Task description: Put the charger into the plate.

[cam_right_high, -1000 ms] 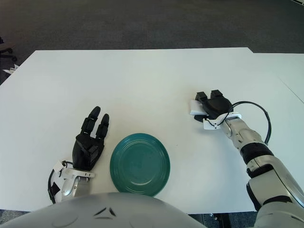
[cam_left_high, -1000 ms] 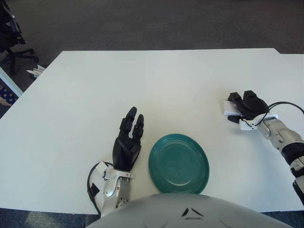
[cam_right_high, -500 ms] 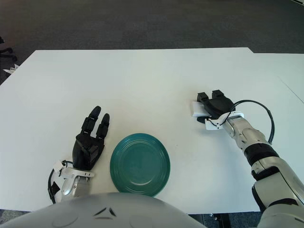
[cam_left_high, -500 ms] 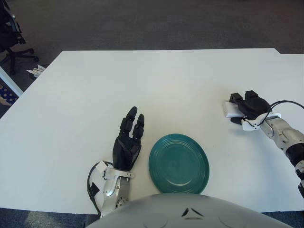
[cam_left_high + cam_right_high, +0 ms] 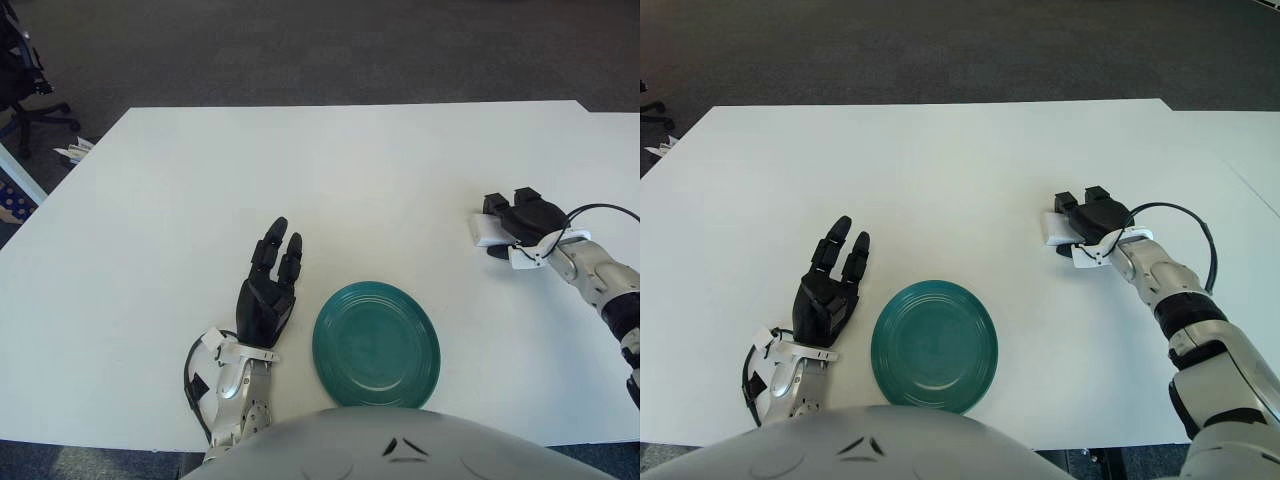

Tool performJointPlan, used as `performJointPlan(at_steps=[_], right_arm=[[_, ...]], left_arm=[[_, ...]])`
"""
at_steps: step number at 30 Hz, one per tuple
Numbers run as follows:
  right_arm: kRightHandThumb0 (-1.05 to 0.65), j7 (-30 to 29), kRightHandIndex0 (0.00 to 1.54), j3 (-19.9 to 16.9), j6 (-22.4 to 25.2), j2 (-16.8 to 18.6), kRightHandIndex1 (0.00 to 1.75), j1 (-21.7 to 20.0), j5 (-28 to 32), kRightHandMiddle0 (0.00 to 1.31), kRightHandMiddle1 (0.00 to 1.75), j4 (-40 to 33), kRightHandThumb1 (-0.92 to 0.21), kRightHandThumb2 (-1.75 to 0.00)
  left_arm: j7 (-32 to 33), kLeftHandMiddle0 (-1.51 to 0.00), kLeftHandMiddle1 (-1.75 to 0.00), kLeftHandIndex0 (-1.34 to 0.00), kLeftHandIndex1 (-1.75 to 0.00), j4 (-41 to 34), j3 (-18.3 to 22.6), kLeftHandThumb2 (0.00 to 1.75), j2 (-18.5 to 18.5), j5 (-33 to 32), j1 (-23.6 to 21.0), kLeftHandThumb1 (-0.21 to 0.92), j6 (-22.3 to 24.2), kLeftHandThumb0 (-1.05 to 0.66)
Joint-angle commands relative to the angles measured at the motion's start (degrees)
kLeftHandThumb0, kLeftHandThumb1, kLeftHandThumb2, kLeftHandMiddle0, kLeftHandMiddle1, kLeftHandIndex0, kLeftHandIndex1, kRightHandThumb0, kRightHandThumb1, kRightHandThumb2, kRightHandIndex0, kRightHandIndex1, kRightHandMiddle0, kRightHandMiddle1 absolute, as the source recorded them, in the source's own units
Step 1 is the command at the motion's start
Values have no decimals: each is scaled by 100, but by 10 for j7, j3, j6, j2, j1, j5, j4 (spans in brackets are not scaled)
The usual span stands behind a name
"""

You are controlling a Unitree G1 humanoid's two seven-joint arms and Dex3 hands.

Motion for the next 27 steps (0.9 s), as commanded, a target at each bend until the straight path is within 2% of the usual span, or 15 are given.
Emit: performJointPlan(at_steps=[1, 5, 14, 27], right_arm=[[-41, 23, 80, -35, 7, -16, 175, 23, 20, 43, 175, -96, -55, -102], [-42, 45, 83, -57, 20, -18, 175, 45, 19, 45, 175, -161, -52, -106], [-43, 87, 91, -97, 12, -21, 175, 39, 33, 49, 175, -235, -47, -113], [-44, 87, 107, -107, -44, -26, 175, 6, 17, 52, 175, -234, -44, -116]], left_arm=[[-5, -7, 0, 0, -34, 46, 13, 113, -25, -10, -6, 92, 16, -105], [-7, -7, 0, 0, -34, 51, 15, 113, -26, -11, -12, 92, 17, -105], [-17, -7, 0, 0, -35, 58, 21, 114, -24, -10, -20, 92, 20, -105], [-20, -8, -1, 0, -35, 69, 17, 113, -35, 4, -26, 92, -3, -105]])
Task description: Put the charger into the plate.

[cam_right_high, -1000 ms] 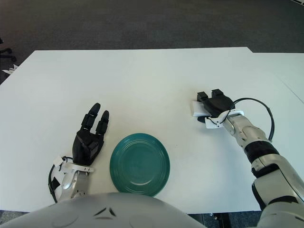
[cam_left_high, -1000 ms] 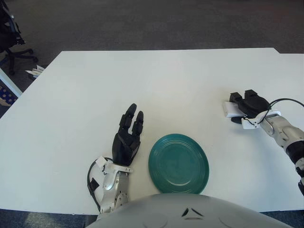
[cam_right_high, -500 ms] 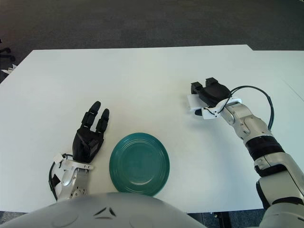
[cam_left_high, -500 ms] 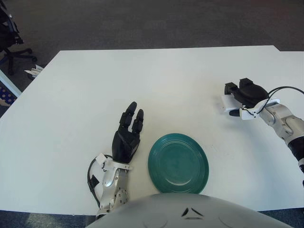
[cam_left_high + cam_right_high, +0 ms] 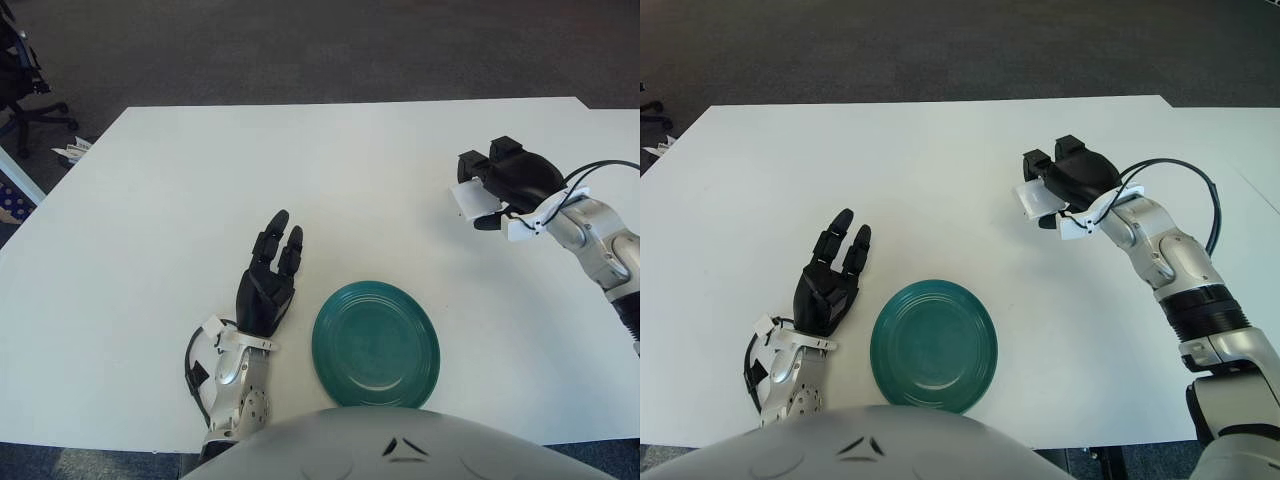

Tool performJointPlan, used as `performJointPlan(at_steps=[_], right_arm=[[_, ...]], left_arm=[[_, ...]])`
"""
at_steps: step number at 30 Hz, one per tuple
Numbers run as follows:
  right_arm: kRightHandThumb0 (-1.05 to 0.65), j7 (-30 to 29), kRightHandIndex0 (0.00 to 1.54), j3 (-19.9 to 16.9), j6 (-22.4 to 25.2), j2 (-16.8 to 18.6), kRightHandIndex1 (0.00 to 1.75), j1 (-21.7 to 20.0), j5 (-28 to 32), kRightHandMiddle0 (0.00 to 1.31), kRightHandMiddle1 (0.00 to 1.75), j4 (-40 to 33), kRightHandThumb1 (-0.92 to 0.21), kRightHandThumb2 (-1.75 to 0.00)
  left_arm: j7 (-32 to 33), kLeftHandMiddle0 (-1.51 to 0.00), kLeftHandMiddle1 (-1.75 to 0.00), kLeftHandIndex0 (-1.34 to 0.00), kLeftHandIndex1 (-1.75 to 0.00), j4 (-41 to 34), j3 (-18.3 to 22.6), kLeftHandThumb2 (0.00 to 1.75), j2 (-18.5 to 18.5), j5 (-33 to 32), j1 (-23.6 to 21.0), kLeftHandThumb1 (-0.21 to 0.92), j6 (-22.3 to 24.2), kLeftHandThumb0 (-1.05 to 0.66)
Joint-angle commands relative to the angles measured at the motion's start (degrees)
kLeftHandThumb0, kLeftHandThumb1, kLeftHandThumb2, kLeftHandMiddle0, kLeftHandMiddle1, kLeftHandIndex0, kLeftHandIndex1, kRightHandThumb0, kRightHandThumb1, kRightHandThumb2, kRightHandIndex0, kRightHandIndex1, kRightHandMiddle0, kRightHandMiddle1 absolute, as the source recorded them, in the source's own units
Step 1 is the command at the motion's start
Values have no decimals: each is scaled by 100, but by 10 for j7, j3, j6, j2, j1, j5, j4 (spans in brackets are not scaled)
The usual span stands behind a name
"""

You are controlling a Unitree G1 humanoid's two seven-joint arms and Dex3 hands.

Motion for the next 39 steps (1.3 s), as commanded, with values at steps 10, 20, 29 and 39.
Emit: performJointPlan(at_steps=[10, 20, 29, 39], right_arm=[[-44, 50, 106, -23, 16, 9, 175, 15, 4, 51, 175, -82, -44, -116], [-44, 99, 104, -8, 45, 41, 175, 47, -43, 51, 175, -216, -45, -115], [-43, 180, 101, -16, 86, 73, 175, 96, -55, 49, 175, -354, -47, -112], [-43, 360, 101, 1, 192, 124, 175, 129, -56, 47, 175, -472, -49, -109]], left_arm=[[3, -9, -1, 0, -35, 44, 2, 112, -37, 4, 4, 92, -1, -104], [8, -10, -1, 0, -38, 40, -2, 111, -41, 12, 4, 92, -5, -103], [12, -10, -1, 0, -39, 40, -5, 111, -42, 21, 1, 92, -15, -103], [24, -10, -1, 0, -39, 37, -6, 112, -43, 22, 1, 92, -5, -104]])
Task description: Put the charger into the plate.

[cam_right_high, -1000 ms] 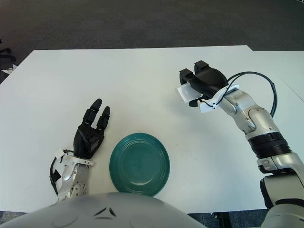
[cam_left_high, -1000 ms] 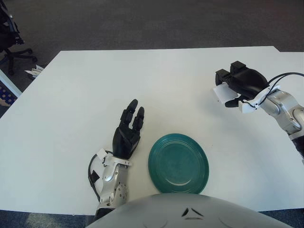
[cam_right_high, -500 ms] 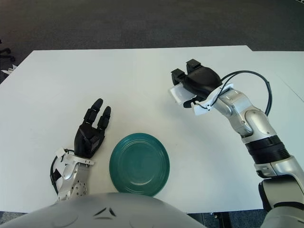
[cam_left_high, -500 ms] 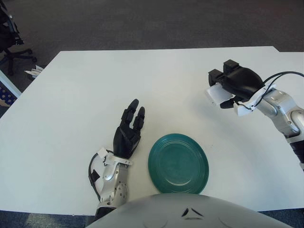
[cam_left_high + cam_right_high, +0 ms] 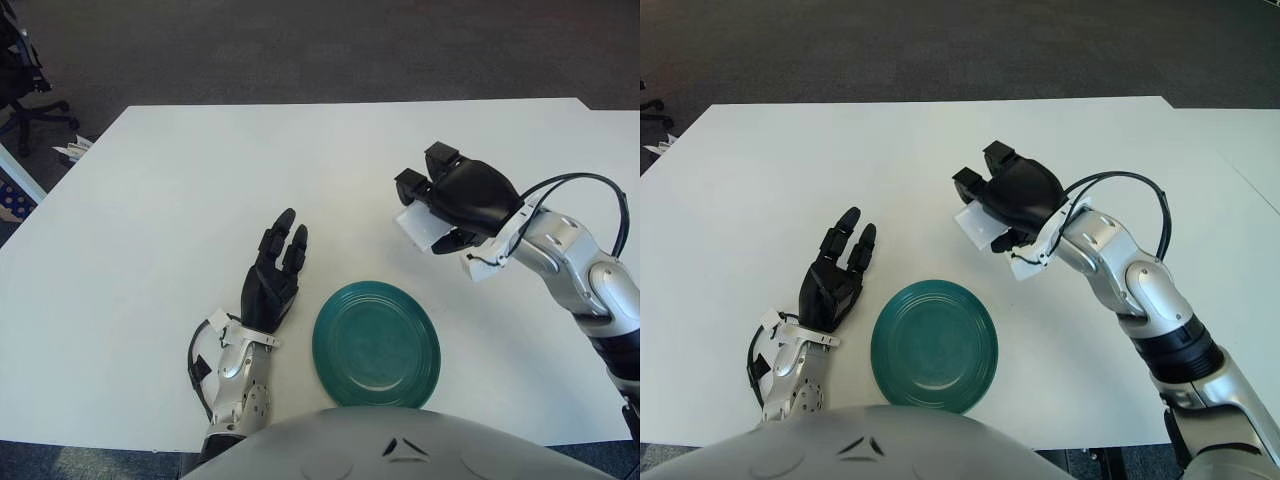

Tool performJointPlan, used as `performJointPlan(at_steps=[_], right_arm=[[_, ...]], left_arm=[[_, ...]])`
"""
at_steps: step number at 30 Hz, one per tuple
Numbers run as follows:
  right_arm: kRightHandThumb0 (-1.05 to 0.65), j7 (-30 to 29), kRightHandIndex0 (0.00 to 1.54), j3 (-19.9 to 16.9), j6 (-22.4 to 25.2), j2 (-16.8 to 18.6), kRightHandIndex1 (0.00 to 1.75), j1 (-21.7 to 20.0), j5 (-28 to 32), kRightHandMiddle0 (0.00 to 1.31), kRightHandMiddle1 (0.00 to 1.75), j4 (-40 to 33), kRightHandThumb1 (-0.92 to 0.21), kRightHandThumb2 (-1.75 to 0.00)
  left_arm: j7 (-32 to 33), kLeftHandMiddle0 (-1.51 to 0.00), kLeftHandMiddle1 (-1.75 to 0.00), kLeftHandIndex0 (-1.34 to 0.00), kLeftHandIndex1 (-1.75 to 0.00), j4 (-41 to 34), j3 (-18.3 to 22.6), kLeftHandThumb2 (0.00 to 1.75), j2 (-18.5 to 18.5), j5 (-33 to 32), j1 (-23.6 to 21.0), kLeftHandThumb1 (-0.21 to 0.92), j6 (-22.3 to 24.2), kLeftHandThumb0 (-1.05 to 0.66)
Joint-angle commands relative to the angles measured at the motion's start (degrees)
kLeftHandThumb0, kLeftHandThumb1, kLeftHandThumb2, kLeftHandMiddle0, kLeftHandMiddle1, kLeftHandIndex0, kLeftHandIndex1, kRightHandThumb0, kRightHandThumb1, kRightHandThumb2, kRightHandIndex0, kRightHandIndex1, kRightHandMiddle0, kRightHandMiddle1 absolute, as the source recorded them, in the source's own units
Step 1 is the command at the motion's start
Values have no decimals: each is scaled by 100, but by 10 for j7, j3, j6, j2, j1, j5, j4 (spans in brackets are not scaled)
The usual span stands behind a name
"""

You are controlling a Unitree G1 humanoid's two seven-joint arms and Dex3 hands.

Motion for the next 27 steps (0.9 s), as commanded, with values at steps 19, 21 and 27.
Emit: performJointPlan(at_steps=[19, 21, 27], right_arm=[[-41, 105, 94, 30, 27, 66, 175, 53, 61, 43, 175, -105, -56, -101], [-41, 108, 92, 30, 36, 73, 175, 72, 80, 42, 175, -109, -56, -100], [-40, 165, 86, 25, 70, 63, 175, 64, 124, 40, 175, -122, -59, -96]], left_arm=[[40, -13, -1, 0, -44, 50, 2, 112, -42, 9, -1, 92, 15, -105], [40, -13, -1, 0, -44, 52, 2, 112, -41, 9, -1, 92, 14, -105], [44, -14, -1, 0, -45, 52, 4, 112, -39, 8, -2, 92, 16, -105]])
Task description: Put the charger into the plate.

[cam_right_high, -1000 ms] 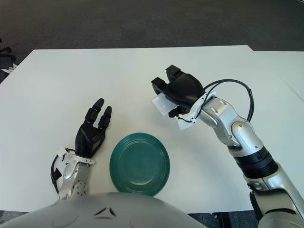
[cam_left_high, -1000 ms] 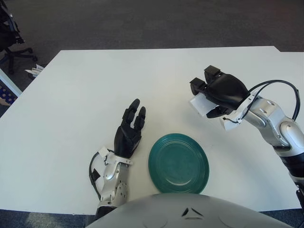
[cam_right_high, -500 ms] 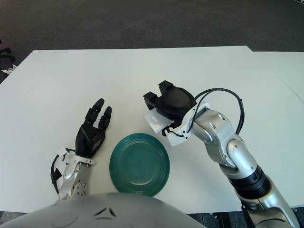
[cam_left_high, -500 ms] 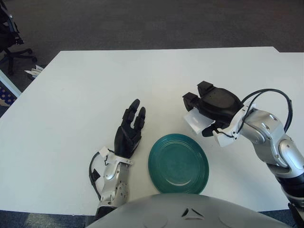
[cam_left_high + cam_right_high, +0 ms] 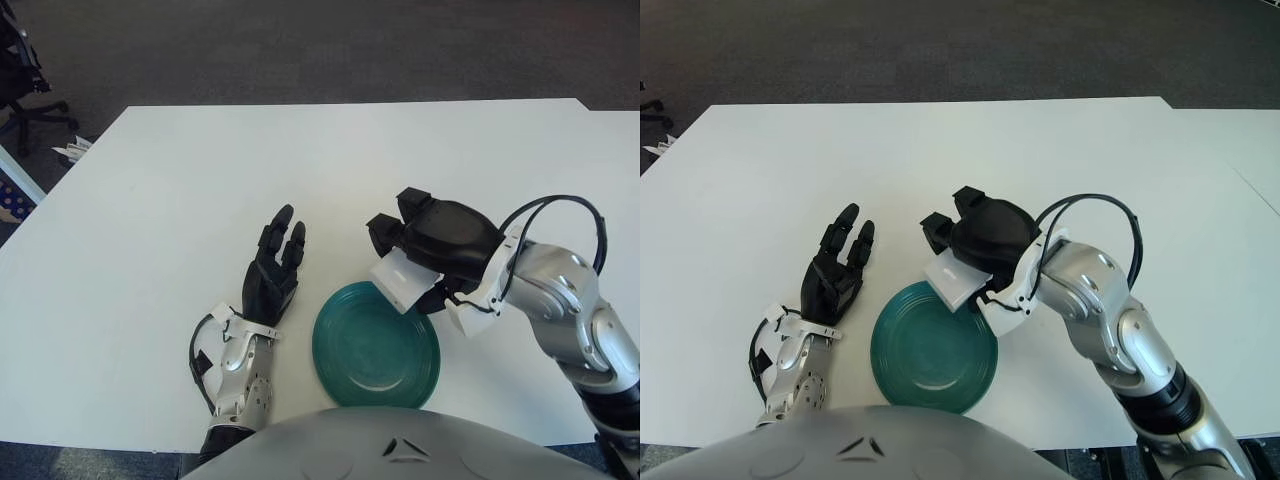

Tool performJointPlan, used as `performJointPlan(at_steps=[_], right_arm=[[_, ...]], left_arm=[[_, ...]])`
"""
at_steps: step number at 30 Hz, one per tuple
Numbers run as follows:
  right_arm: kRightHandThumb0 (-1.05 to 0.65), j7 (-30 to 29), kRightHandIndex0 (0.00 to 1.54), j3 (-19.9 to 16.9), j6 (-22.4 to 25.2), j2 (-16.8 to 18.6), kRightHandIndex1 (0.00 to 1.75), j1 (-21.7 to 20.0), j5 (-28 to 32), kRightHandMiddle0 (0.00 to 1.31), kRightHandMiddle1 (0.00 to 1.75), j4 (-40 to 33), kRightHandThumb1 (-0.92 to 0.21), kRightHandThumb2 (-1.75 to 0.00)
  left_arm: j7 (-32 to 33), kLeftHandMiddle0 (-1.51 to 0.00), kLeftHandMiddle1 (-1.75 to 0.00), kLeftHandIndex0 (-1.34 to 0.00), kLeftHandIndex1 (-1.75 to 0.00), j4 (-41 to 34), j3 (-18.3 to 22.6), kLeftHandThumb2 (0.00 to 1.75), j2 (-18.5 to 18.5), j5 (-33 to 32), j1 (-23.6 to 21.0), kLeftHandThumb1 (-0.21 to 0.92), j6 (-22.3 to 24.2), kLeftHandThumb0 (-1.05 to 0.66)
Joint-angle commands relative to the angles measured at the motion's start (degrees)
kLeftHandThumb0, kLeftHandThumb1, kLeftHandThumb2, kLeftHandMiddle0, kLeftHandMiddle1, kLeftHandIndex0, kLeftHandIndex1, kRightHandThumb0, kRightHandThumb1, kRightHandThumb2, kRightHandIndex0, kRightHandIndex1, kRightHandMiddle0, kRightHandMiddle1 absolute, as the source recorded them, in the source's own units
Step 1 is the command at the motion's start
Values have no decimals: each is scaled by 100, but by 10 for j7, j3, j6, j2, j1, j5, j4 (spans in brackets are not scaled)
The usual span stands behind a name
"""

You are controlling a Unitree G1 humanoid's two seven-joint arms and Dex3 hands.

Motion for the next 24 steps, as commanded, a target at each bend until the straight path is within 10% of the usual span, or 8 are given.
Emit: performJointPlan(at_steps=[1, 24], right_arm=[[-40, 31, 85, -8, 13, -18, 175, -17, 19, 40, 175, -20, -60, -96], [-40, -11, 88, 54, -65, -30, 175, -8, -45, 39, 175, 40, -62, -93]], left_arm=[[15, -14, -1, 0, -45, 33, 3, 112, -38, 2, 18, 92, 19, -105], [-8, -19, -2, 0, -56, 63, 11, 111, -37, -14, 5, 92, 18, -105]])
